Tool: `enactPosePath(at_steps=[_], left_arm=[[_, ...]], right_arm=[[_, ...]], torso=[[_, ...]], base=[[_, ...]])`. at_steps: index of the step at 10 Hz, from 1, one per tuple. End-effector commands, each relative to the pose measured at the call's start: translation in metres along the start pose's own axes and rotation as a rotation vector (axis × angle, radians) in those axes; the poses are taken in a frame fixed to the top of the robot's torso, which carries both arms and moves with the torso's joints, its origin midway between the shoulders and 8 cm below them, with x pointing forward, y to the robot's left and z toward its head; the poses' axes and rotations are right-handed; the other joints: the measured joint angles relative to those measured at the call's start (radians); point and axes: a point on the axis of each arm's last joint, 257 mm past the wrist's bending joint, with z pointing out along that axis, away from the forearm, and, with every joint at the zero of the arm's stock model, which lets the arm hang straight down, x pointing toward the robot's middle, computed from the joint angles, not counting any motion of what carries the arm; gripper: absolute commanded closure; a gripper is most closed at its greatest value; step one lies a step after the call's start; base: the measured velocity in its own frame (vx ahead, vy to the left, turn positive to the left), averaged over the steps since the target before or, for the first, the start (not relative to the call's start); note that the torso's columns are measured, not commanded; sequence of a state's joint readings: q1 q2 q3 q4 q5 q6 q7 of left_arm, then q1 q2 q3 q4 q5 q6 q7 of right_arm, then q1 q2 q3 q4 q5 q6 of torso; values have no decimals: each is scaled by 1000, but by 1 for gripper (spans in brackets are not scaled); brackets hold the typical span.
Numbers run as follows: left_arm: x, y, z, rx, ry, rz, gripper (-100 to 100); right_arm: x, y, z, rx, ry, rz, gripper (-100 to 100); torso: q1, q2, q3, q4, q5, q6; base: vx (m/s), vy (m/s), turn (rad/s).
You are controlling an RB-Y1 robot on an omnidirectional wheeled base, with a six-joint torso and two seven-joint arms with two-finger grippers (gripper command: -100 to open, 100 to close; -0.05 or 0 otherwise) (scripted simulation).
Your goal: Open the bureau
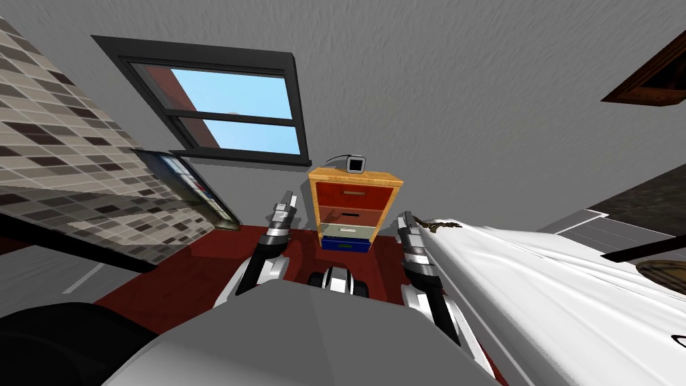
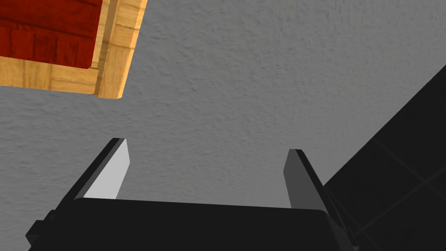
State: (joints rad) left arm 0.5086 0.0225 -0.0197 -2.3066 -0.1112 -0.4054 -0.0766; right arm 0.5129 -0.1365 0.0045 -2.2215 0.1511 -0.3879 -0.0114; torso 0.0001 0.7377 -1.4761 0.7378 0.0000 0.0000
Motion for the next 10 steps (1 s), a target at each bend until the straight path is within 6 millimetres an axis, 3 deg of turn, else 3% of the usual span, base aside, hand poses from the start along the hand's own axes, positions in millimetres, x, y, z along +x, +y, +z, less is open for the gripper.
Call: enactPosePath(at_steps=[1,10], left_arm=[[0,0,0,0,0,0,0],[0,0,0,0,0,0,0]], right_arm=[[7,-11,3,14,51,-151,-100],[17,-52,16,41,190,-699,-100]], torso=[[0,-1,0,0,0,0],[1,1,0,0,0,0]], base=[[37,102,10],[22,107,12]])
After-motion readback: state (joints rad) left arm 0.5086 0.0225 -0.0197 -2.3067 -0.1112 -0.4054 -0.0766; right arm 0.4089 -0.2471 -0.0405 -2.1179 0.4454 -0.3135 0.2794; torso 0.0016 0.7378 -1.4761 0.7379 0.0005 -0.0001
